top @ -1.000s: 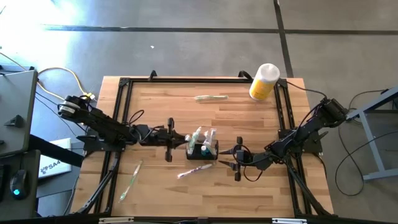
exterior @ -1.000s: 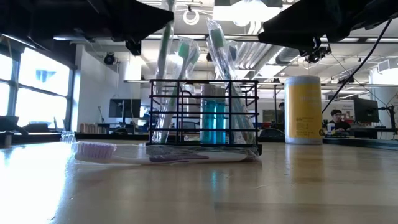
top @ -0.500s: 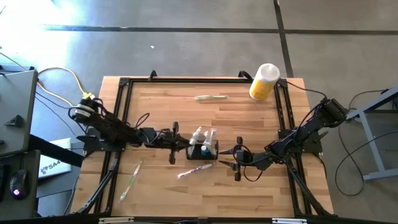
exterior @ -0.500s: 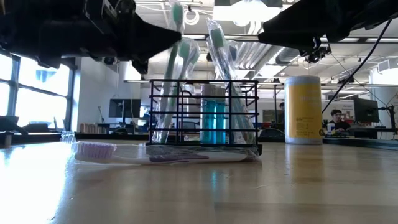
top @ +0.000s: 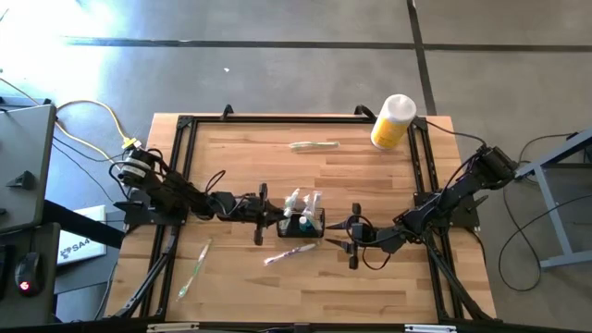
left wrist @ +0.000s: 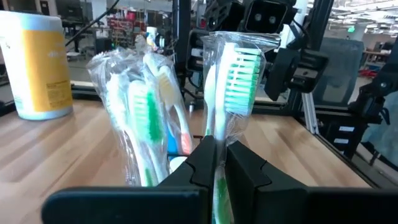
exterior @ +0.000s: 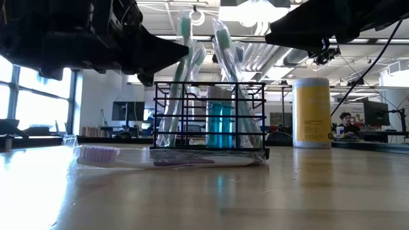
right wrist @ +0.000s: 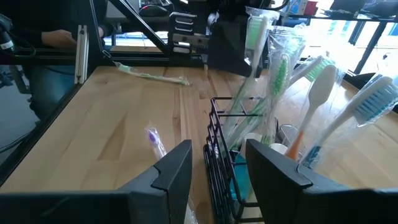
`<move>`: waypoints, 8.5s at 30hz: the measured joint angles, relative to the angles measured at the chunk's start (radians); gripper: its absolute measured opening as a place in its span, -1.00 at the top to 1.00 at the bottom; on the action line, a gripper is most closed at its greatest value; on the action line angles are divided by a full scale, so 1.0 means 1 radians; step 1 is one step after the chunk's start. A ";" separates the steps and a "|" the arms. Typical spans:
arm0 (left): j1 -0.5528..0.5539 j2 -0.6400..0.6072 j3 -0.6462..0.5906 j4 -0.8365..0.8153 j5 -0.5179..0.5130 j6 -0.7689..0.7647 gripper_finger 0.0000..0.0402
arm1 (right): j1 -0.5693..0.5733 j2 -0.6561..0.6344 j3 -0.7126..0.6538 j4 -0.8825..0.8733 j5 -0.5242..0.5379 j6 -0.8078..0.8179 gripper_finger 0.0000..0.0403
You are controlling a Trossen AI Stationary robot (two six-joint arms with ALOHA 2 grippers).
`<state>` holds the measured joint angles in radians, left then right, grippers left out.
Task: Pick & Place toothbrushing station
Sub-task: Put the green toothbrush into the black wire organizer
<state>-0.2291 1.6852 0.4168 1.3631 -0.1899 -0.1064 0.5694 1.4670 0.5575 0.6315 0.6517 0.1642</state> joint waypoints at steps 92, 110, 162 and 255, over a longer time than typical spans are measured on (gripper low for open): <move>0.000 -0.550 0.037 -0.578 -0.026 0.272 0.39 | 0.000 0.000 0.000 -0.016 -0.001 0.000 0.29; -0.001 -0.824 0.037 -0.889 0.049 0.204 0.37 | 0.000 0.000 0.000 -0.016 -0.001 0.001 0.29; -0.060 -0.687 0.037 -0.978 0.117 0.096 -0.48 | -0.285 -0.423 0.226 -0.555 0.154 -0.291 0.29; -0.060 -0.502 0.036 -0.886 0.120 -0.078 -0.48 | -1.191 0.300 0.384 -0.673 -0.702 -0.315 0.29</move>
<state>-0.2890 1.1828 0.4530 0.4772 -0.0696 -0.1841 -0.6220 1.7668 0.9417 -0.0410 -0.0500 -0.1509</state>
